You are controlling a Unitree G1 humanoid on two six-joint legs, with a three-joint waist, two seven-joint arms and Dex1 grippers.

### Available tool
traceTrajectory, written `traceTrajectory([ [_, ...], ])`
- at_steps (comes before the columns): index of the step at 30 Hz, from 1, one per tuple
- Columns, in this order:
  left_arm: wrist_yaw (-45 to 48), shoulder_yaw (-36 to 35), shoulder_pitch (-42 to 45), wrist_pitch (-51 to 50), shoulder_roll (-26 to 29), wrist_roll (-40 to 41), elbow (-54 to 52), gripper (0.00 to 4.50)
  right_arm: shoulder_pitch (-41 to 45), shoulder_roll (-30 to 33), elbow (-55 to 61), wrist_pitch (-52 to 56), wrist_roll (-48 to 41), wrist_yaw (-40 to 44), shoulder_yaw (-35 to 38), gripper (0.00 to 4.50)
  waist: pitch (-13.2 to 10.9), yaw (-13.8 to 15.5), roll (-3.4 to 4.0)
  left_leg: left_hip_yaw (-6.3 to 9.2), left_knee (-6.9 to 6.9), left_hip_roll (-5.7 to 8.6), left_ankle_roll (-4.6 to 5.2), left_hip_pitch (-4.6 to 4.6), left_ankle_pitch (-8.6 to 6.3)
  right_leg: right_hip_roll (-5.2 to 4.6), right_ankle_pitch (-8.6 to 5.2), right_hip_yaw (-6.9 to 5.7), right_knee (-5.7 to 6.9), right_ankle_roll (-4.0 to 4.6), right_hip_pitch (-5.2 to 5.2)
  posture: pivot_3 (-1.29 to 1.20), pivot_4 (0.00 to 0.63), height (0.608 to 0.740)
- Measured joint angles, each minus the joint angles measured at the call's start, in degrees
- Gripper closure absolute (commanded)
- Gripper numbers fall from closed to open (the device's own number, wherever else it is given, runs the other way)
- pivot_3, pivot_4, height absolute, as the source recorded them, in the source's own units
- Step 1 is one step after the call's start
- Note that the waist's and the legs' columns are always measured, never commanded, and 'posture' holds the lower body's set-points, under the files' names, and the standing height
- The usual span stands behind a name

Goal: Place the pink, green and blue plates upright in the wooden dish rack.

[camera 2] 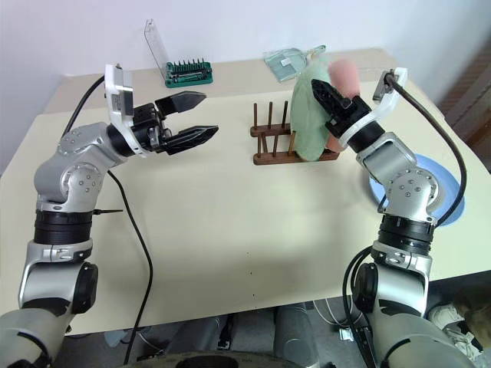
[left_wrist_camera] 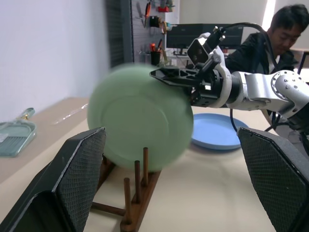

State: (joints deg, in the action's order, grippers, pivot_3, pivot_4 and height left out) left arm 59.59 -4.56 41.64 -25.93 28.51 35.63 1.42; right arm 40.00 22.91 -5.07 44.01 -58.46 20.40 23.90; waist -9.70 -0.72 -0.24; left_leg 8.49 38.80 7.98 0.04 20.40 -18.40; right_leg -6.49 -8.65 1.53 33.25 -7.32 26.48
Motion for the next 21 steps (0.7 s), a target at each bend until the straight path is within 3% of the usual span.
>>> traceTrajectory([
  [3, -0.03, 0.0, 0.0, 0.0, 0.0, 0.0, -0.01, 0.0, 0.07, 0.19, 0.01, -0.71, 1.06, 0.2, -0.04, 0.06, 0.0, -0.01, 0.0, 0.0, 0.0, 0.0, 0.0, 0.0, 0.0, 0.0, 0.0, 0.0, 0.0, 0.0, 0.0, 0.0, 0.15, 0.74],
  [21, -0.08, 0.44, 0.0, 0.0, -0.52, 0.0, -0.03, 0.0, 2.29, 2.49, 4.81, -9.07, 8.36, 2.59, -2.07, 0.06, 0.0, 0.0, 0.0, -0.01, 0.0, 0.0, 0.0, 0.01, 0.0, 0.0, 0.0, 0.0, -0.01, 0.0, 0.02, 0.0, 0.15, 0.74],
])
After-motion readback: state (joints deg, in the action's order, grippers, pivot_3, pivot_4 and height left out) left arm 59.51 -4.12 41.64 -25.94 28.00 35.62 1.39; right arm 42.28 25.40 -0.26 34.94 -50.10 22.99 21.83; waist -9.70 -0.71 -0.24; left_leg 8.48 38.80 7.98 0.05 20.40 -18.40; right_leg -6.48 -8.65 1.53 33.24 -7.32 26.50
